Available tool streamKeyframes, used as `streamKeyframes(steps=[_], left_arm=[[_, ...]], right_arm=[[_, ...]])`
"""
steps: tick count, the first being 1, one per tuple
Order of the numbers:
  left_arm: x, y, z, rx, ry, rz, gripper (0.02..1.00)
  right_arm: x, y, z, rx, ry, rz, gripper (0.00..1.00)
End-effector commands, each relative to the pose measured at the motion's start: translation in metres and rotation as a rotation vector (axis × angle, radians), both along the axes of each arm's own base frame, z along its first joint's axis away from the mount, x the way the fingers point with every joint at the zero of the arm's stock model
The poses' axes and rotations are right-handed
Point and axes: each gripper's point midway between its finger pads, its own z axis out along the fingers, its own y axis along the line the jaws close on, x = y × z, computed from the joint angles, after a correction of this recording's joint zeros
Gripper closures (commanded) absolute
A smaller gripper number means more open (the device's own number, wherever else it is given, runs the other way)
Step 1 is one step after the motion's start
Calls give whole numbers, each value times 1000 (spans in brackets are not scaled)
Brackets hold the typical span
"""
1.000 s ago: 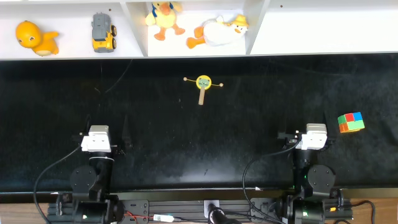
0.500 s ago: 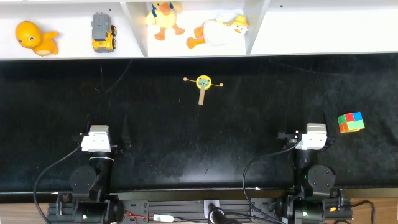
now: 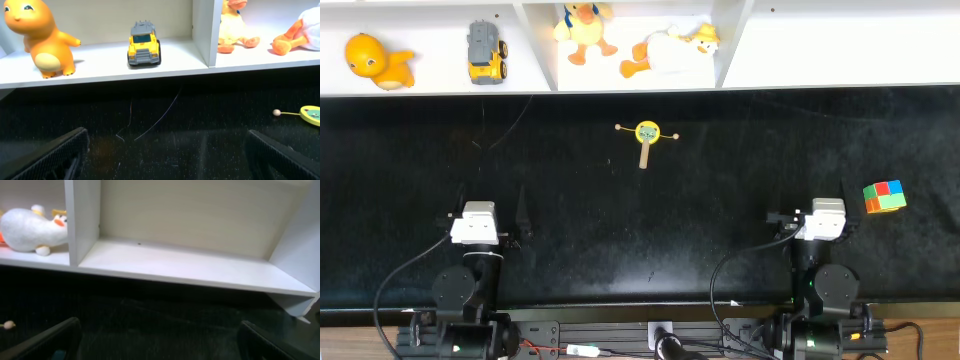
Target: Store Toys
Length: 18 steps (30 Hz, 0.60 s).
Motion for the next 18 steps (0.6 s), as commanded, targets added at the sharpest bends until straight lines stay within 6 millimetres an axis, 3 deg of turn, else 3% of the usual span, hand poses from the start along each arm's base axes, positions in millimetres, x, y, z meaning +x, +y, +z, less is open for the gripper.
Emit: streamKeyframes(steps=[1, 4, 9, 14, 18], left_arm=[[-1, 0, 2, 20, -9, 1, 20], [-1, 0, 2, 20, -9, 1, 20], [-1, 0, 2, 20, -9, 1, 20], [-1, 0, 2, 20, -9, 1, 20], [-1, 0, 2, 20, -9, 1, 20]], right_arm=[[3, -3, -20, 11, 165, -16, 5], [4, 6, -28, 25, 349, 20, 7], [-8, 43, -38, 169, 733, 96, 5], [15, 78, -24, 268, 836, 71, 5], [33, 113, -36, 298, 921, 27, 5]])
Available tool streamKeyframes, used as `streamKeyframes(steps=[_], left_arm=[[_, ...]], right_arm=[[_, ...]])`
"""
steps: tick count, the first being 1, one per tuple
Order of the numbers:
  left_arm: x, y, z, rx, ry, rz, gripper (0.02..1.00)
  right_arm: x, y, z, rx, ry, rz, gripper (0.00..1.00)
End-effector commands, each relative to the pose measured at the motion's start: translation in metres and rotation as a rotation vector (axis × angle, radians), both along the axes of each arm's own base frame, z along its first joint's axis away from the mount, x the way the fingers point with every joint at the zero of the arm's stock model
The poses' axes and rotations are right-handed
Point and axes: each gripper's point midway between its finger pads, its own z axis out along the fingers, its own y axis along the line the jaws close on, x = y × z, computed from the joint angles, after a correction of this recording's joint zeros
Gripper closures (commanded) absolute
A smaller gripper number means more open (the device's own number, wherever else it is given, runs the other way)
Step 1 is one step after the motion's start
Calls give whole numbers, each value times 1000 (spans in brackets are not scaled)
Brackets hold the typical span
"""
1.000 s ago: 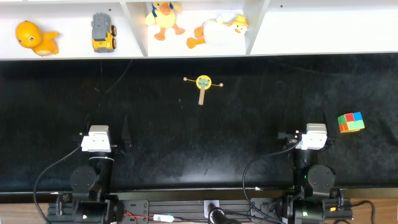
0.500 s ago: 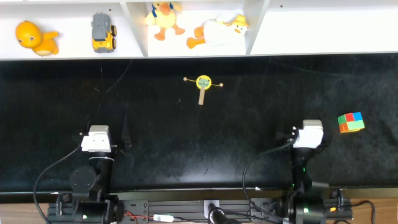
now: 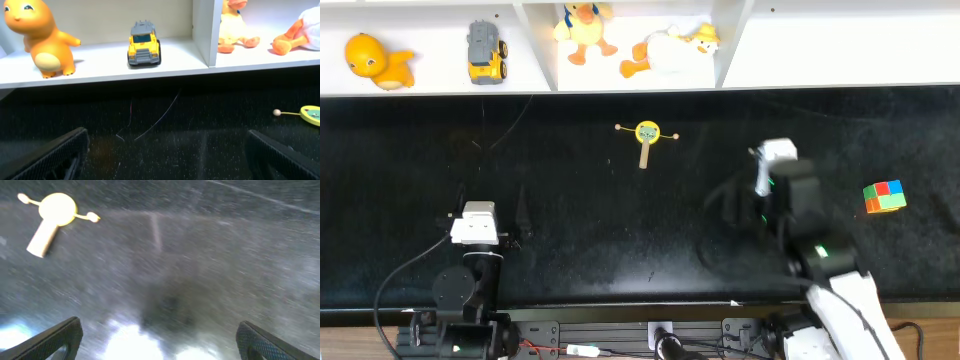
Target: Store Toys
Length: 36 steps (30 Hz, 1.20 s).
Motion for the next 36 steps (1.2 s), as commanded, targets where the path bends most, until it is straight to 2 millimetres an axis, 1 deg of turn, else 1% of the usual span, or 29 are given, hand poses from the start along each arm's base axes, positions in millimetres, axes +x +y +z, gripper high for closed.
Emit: streamKeyframes(steps=[1, 4, 6, 8, 13, 17, 20, 22, 24, 25, 27, 28, 29, 32, 33, 36], left_arm=[[-1, 0, 2, 20, -9, 0, 20], [-1, 0, 2, 20, -9, 0, 20], [-1, 0, 2, 20, -9, 0, 20], [-1, 0, 2, 20, -9, 0, 20], [-1, 0, 2, 20, -9, 0, 20], [-1, 0, 2, 20, -9, 0, 20], [-1, 0, 2, 20, -9, 0, 20], [-1, 0, 2, 20, -9, 0, 20], [-1, 0, 2, 20, -9, 0, 20], [-1, 0, 2, 20, -9, 0, 20], [-1, 0, 2, 20, -10, 0, 20], [-1, 0, 2, 20, -9, 0, 20], [-1, 0, 2, 20, -9, 0, 20], [-1, 0, 2, 20, -9, 0, 20], [-1, 0, 2, 20, -9, 0, 20], [-1, 0, 2, 20, -9, 0, 20]], right_arm=[[20, 32, -8, 46, 70, -120, 5], [38, 75, -21, 55, 91, -55, 5], [49, 100, -27, 60, 95, -30, 5], [59, 117, -34, 62, 109, -43, 3], [76, 147, -59, 45, 163, -50, 5], [88, 166, -75, 34, 177, -36, 3], [92, 173, -89, 34, 203, -61, 25], [93, 175, -97, 41, 221, -93, 84], [93, 175, -105, 51, 238, -129, 174], [93, 174, -109, 55, 247, -148, 200], [91, 174, -116, 56, 262, -169, 207], [90, 174, -119, 56, 271, -178, 231], [90, 173, -122, 57, 277, -187, 303], [89, 173, -126, 57, 285, -198, 720], [89, 174, -126, 61, 289, -195, 803], [86, 177, -127, 76, 305, -185, 936]])
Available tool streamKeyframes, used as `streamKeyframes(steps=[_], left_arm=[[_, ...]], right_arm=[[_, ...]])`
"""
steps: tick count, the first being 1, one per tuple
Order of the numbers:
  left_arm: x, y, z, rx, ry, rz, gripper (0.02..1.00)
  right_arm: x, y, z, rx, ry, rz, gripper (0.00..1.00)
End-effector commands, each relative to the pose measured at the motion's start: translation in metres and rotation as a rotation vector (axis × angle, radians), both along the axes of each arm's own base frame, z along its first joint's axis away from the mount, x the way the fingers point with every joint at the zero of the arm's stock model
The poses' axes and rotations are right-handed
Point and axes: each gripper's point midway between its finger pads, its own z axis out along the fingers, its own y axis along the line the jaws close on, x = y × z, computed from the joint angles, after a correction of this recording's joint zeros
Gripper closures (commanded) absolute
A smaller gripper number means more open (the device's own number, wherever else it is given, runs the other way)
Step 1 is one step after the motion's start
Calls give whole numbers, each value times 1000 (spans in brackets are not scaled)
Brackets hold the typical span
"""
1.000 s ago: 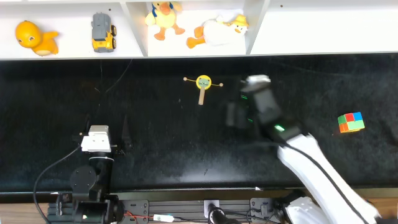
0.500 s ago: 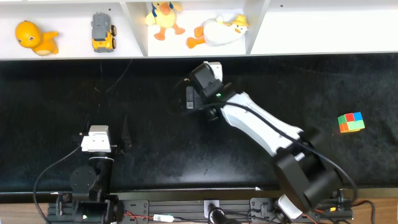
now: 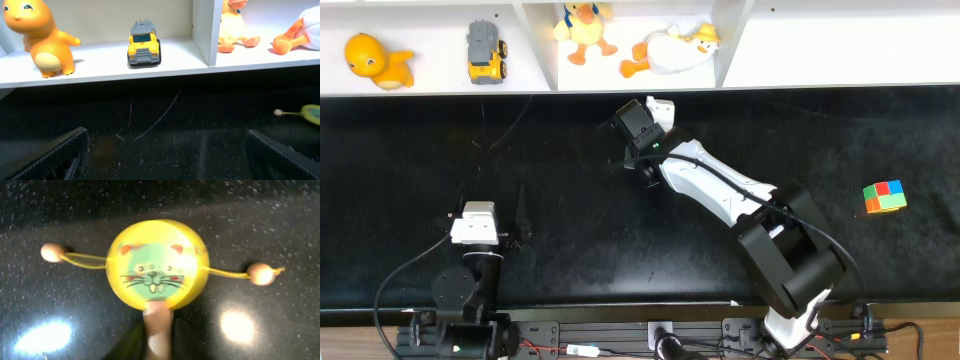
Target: Store Toys
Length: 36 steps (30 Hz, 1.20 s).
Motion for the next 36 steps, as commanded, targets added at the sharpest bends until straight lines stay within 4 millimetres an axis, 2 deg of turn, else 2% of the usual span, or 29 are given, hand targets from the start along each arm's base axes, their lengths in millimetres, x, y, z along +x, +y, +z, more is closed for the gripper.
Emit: streamKeyframes(steps=[1, 5, 8, 12, 17, 20, 23, 27, 31, 36], left_arm=[[-1, 0, 2, 20, -9, 0, 20], [-1, 0, 2, 20, -9, 0, 20], [-1, 0, 2, 20, -9, 0, 20], [-1, 0, 2, 20, -9, 0, 20], [-1, 0, 2, 20, -9, 0, 20], [-1, 0, 2, 20, -9, 0, 23], [-1, 0, 2, 20, -10, 0, 20], [-1, 0, 2, 20, -9, 0, 20], [-1, 0, 2, 20, -9, 0, 20], [-1, 0, 2, 20, -9, 0, 20]], right_arm=[[-10, 9, -16, 34, 71, -1, 956], [-13, 10, -4, 65, 74, 5, 956], [-16, -9, 17, 50, 42, -24, 956], [-32, -66, 40, -4, -7, -142, 958], [-54, -144, 62, 18, -64, -339, 958], [-52, -190, 87, 2, -142, -451, 958], [-39, -217, 105, -30, -206, -448, 956], [-15, -232, 122, -92, -254, -366, 958], [14, -230, 136, -194, -269, -194, 917], [53, -222, 139, -278, -242, -48, 930]])
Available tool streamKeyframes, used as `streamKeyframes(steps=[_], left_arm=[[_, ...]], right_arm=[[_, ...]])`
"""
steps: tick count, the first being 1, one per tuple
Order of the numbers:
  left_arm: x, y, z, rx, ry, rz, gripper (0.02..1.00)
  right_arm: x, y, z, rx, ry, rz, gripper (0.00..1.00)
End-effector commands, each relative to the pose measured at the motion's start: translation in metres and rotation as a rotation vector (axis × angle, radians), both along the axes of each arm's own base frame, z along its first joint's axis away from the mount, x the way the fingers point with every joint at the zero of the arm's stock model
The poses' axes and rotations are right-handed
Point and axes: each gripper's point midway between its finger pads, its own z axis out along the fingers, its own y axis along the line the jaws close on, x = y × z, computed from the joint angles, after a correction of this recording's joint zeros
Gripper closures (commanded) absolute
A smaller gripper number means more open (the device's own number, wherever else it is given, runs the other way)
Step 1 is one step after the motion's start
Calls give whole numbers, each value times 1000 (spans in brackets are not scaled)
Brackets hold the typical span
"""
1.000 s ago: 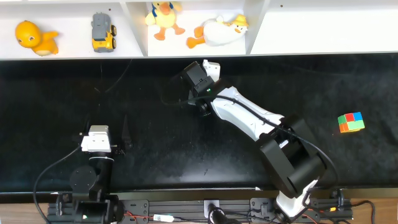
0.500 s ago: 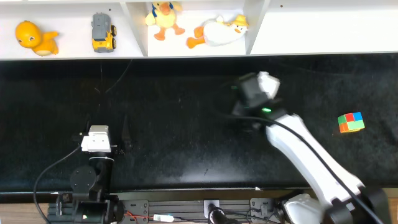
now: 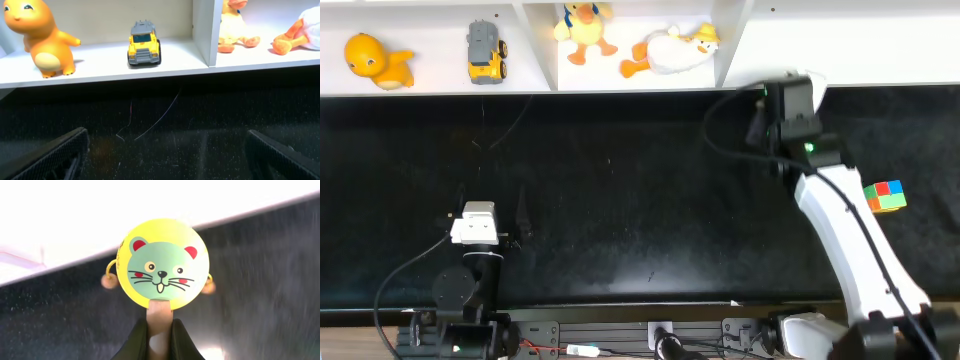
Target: Store Toys
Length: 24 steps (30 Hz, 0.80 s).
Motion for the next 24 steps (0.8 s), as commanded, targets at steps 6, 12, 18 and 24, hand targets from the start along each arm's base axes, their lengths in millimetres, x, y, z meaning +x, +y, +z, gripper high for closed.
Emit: streamKeyframes(steps=[6, 12, 18, 24], left_arm=[[-1, 0, 2, 20, -9, 0, 20], [-1, 0, 2, 20, -9, 0, 20], [-1, 0, 2, 20, -9, 0, 20], [-1, 0, 2, 20, -9, 0, 20]], right_arm=[[76, 10, 13, -170, 18, 210, 908], [110, 10, 5, -214, 19, 220, 904], [121, 14, 2, -211, 1, 220, 367], [92, 26, 15, -206, 42, 248, 115]])
